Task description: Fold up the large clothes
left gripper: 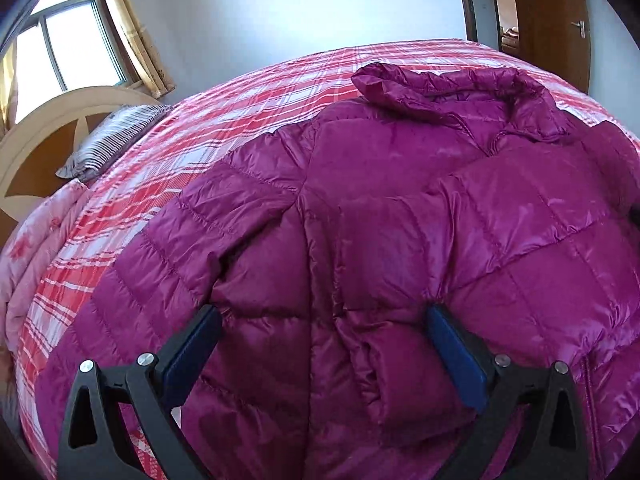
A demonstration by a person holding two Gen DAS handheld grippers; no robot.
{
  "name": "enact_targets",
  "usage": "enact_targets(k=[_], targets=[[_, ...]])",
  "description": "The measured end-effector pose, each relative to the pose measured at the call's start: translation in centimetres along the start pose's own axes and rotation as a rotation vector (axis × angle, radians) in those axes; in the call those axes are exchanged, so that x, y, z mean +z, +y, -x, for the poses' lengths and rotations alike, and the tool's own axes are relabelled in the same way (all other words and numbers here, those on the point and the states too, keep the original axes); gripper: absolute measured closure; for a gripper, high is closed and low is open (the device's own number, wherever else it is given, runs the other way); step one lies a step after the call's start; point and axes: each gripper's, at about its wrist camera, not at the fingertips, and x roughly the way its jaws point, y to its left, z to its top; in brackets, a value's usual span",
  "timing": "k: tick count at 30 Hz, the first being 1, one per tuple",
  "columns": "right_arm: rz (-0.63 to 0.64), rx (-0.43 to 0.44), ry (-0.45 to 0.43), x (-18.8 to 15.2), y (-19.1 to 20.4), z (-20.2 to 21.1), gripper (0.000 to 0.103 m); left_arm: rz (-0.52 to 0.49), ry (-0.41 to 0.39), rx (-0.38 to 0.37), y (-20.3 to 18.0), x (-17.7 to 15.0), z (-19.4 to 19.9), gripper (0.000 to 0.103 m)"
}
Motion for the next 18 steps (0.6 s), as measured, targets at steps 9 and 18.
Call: enact_targets(k=[9,18], targets=[[-0.067,0.145,0.013,-0.6,3.0,-2.4,0.033,0.092,0.034,-0.101,1.8,-0.1,-0.9,0.001],[-0.195,0.143,-0.145,4.0,-2.6,-0.8,0.044,0.098,0.002,-0.087,1.4,-0.3,-0.4,0.001]])
